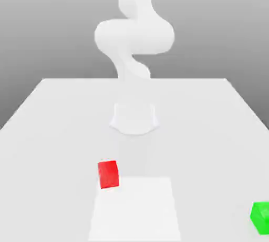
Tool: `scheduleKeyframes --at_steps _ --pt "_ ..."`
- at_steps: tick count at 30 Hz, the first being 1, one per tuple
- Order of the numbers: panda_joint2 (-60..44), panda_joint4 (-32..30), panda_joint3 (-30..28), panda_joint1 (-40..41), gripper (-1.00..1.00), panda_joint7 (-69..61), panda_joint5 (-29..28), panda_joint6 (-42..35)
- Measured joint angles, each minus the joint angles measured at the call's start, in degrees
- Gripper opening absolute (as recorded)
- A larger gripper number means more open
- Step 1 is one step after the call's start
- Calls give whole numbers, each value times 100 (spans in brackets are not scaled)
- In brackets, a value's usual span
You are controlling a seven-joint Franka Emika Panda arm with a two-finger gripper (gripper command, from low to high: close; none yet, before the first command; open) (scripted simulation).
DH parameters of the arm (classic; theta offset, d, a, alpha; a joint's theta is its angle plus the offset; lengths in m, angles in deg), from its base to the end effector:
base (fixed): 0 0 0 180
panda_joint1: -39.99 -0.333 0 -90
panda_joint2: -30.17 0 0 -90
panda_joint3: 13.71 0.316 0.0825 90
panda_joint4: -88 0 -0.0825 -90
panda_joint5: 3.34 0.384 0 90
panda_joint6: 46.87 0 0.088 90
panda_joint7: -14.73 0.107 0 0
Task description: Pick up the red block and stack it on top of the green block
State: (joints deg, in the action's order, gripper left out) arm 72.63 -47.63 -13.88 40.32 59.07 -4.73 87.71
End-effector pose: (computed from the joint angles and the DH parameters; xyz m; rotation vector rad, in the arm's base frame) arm 0.3723 -0.0040 0.6609 -2.5282 1.0276 -0.9678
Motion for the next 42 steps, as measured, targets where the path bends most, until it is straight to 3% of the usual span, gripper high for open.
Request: scheduleKeyframes --at_steps 15,19,23,24,31,37,42 --pt "-2587 -2866 -874 205 0 -1563 -493 2106" --pt "-4051 -3228 -1040 151 0 -2331 24 3231" --pt "-4988 -3159 -477 553 0 -2896 746 4011" --pt "-5165 -3140 -304 717 -100 -2948 803 4165" --pt "-5194 -3137 -256 770 -100 -2939 794 4185" --pt "-4107 -3286 -453 771 -100 -2417 72 3256" --pt "-3711 -3051 -280 516 -100 -2552 201 2618"
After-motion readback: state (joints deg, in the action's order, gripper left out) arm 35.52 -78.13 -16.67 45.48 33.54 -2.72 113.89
